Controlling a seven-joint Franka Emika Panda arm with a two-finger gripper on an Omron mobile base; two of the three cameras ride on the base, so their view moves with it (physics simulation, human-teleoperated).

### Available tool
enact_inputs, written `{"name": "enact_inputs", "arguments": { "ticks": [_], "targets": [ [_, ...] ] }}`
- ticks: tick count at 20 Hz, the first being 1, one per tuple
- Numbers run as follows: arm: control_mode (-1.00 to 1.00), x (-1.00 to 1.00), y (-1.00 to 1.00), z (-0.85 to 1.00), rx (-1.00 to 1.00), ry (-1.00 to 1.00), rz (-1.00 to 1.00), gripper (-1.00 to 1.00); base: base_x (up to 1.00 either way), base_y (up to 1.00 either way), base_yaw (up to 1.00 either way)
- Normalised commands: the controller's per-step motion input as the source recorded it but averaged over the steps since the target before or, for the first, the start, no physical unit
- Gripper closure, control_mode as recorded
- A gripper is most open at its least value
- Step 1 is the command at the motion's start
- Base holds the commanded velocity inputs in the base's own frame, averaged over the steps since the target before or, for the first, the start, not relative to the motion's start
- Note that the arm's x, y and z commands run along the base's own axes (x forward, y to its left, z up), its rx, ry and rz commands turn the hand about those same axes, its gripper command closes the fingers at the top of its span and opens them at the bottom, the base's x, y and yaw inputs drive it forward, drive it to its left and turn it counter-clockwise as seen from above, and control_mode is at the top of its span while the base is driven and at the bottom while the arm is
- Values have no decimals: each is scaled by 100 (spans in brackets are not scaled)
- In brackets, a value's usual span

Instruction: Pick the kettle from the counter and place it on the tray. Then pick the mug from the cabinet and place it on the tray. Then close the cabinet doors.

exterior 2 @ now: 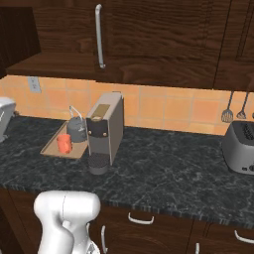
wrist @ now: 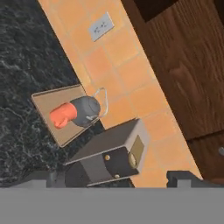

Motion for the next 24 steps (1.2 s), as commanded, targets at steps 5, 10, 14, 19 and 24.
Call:
{"name": "enact_inputs", "arguments": {
  "ticks": [5,10,14,19,24],
  "targets": [
    [-100,0,19,-55,-36,-4,0,-100,0,0,0],
    [-100,0,43,-50,-8,-7,0,100,0,0,0],
    [-100,2,31,-50,-5,-4,0,100,0,0,0],
    [-100,14,31,-51,-12,-7,0,100,0,0,0],
    [-100,30,64,-33,-30,-9,-9,100,0,0,0]
  ]
}}
